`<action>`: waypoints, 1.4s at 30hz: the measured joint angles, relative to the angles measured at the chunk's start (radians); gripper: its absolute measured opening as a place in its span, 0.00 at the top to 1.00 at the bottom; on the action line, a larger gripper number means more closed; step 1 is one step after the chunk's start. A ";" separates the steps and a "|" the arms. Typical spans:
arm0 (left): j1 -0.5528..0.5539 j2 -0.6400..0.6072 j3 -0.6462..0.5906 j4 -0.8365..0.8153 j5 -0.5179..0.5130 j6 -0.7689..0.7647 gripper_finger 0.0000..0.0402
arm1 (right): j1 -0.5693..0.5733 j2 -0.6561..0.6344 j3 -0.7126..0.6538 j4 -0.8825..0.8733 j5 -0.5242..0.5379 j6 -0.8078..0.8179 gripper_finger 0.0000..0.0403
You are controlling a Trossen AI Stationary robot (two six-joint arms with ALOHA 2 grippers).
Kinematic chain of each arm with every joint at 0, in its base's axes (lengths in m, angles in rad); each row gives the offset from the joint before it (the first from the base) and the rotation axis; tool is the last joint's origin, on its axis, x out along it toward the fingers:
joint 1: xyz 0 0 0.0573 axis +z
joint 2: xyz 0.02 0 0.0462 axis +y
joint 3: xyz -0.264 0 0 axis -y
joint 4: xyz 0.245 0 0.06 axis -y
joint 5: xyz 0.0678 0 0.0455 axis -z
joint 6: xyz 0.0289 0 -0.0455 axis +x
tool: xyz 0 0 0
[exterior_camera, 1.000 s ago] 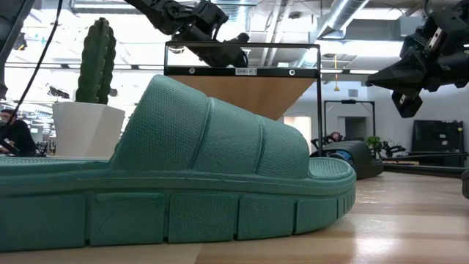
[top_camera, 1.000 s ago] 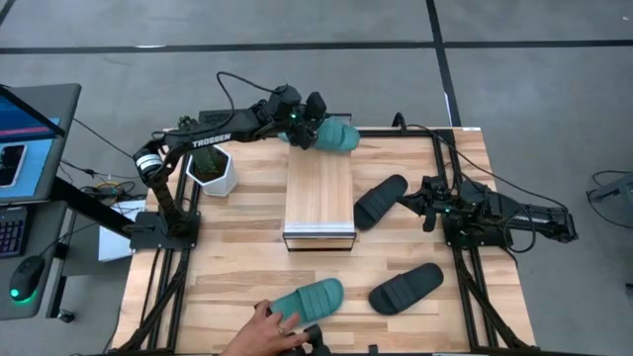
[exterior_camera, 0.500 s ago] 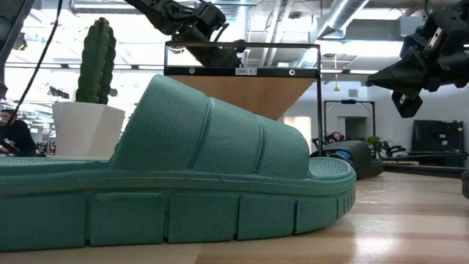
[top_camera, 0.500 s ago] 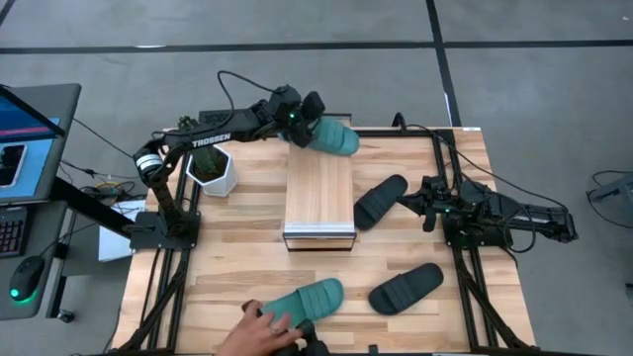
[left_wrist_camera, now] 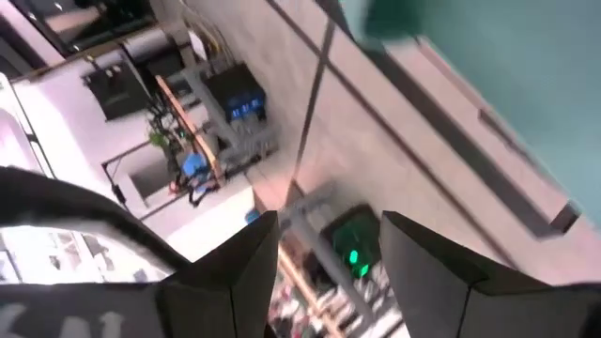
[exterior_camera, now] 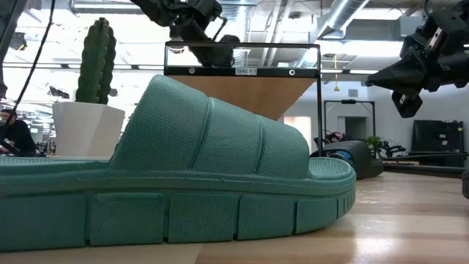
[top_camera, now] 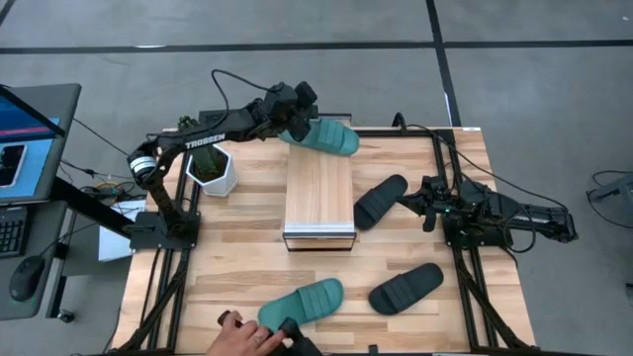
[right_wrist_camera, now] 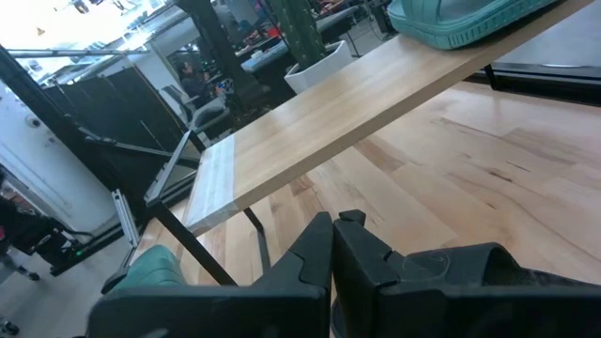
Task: Pick and place slides into the shelf
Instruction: Put the top green slide on the shelf
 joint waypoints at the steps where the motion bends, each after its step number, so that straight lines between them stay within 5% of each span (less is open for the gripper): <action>1: -0.006 -0.016 0.000 -0.017 0.019 -0.016 0.56 | 0.000 0.000 0.000 0.000 0.000 0.000 1.00; 7: -0.057 -0.128 0.007 -0.193 0.221 -0.111 0.62 | 0.000 0.000 0.000 0.000 0.000 0.000 1.00; 12: -0.107 -0.142 0.118 -0.328 0.489 -0.394 0.82 | 0.000 0.000 0.000 0.000 0.000 0.000 1.00; 17: -0.127 -0.134 0.208 -0.292 0.754 -0.717 0.98 | 0.000 0.000 0.000 0.000 0.000 0.000 1.00; 20: -0.142 -0.135 0.221 -0.210 0.752 -0.922 0.98 | 0.000 0.000 0.000 0.000 0.000 0.000 1.00; 25: -0.177 -0.118 0.228 -0.160 0.591 -1.281 1.00 | 0.000 0.000 0.000 0.000 0.000 0.000 1.00; 29: -0.205 -0.116 0.226 -0.210 0.645 -1.380 1.00 | 0.000 0.000 0.000 0.000 -0.001 0.000 1.00; 36: -0.204 -0.214 0.225 -0.131 0.916 -1.580 1.00 | 0.000 0.000 0.000 0.000 0.000 0.000 1.00; 42: -0.261 -0.359 0.135 0.090 0.799 -1.620 1.00 | 0.000 0.000 0.000 0.000 0.000 0.000 1.00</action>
